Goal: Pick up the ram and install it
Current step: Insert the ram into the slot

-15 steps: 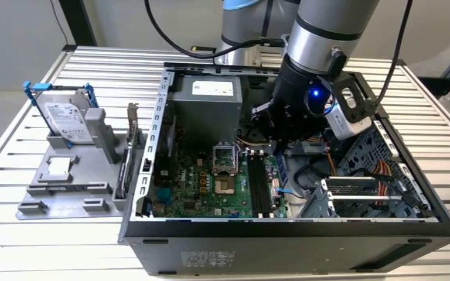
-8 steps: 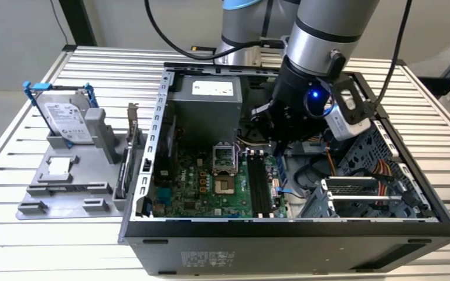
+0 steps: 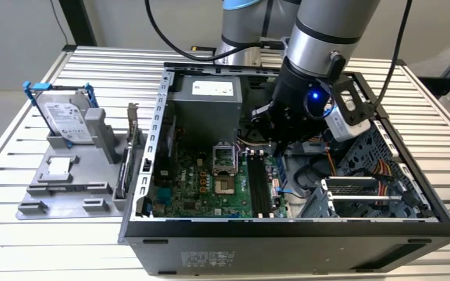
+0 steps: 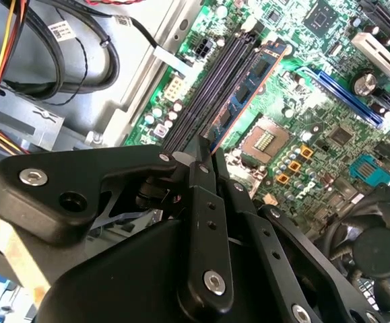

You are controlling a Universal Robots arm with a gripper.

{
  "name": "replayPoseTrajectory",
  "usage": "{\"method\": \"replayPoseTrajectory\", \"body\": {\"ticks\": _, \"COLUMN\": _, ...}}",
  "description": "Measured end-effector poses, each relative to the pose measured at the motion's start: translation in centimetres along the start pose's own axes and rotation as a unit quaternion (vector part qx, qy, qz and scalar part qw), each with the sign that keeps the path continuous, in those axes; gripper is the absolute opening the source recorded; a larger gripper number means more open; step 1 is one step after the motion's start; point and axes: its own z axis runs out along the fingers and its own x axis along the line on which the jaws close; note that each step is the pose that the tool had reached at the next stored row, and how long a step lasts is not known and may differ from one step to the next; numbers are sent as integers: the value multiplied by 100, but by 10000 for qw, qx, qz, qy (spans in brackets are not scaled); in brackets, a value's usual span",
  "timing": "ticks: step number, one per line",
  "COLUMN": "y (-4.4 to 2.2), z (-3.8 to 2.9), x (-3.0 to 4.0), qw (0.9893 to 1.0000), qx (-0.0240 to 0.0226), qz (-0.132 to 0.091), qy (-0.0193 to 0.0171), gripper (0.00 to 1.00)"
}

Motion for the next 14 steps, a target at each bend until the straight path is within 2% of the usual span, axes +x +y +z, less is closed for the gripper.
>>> {"method": "replayPoseTrajectory", "body": {"ticks": 7, "y": 2, "z": 69, "x": -24, "qw": 10000, "qx": -32, "qz": -1, "qy": 0, "gripper": 0}}
{"method": "replayPoseTrajectory", "body": {"ticks": 14, "y": 4, "z": 129, "x": -43, "qw": 10000, "qx": -37, "qz": -1, "qy": 0, "gripper": 0}}
